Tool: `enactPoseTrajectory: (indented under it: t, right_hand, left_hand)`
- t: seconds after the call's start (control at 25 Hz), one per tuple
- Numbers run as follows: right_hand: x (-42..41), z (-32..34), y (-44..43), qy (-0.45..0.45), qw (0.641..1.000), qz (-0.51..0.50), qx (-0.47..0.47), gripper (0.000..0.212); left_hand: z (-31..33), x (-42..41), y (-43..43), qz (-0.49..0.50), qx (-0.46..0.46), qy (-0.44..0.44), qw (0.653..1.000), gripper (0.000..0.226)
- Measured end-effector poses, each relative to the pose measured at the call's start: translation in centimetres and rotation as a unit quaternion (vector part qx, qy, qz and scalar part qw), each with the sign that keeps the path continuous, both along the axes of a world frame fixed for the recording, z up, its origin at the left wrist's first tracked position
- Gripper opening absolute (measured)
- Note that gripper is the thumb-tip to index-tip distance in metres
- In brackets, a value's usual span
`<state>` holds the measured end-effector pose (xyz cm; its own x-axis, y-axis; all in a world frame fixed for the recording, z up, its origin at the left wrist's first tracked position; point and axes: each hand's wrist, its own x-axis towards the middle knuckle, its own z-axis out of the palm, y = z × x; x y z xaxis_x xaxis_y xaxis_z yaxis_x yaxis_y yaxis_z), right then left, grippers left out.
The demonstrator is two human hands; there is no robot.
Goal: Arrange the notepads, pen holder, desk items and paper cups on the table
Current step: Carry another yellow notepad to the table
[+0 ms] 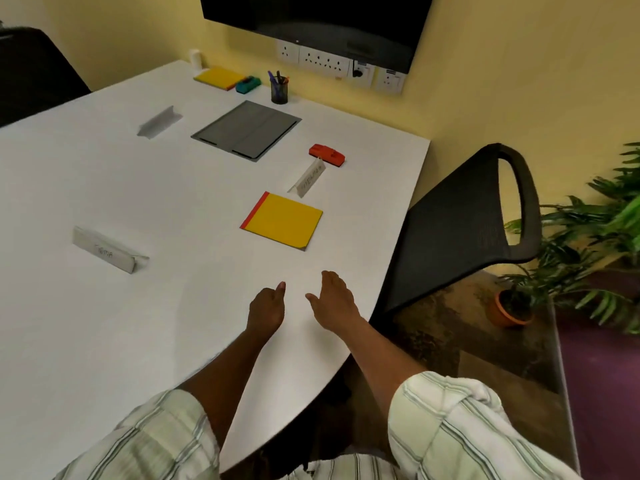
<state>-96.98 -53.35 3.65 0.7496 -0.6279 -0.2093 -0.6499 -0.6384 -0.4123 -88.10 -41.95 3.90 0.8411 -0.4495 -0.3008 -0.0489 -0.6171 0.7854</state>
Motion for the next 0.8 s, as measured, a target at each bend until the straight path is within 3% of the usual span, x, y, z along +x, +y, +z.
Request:
enactPoseTrajectory:
  t: [0.12, 0.36, 0.64, 0.8]
  right_hand:
    - [3.6, -0.5, -1.1, 0.02, 0.999, 0.027, -0.004, 0.064]
    - [10.9, -1.2, -6.2, 0.016, 0.999, 0.049, -0.005, 0.061]
    - [19.9, -3.1, -16.1, 0.026, 0.996, 0.053, 0.06, 0.065]
    - [25.1, -5.3, -22.0, 0.042, 0.996, 0.06, 0.043, 0.062]
  left_hand:
    - [-1.0, 2.6, -0.7, 0.084, -0.052, 0.12, 0.988, 0.047]
    - [-2.1, 8.6, -3.3, 0.186, -0.11, 0.242, 0.946, 0.04]
    - [-4.7, 14.1, -11.1, 0.257, -0.07, 0.281, 0.922, 0.037]
    - [-6.8, 16.4, -14.9, 0.302, -0.064, 0.309, 0.9, 0.037]
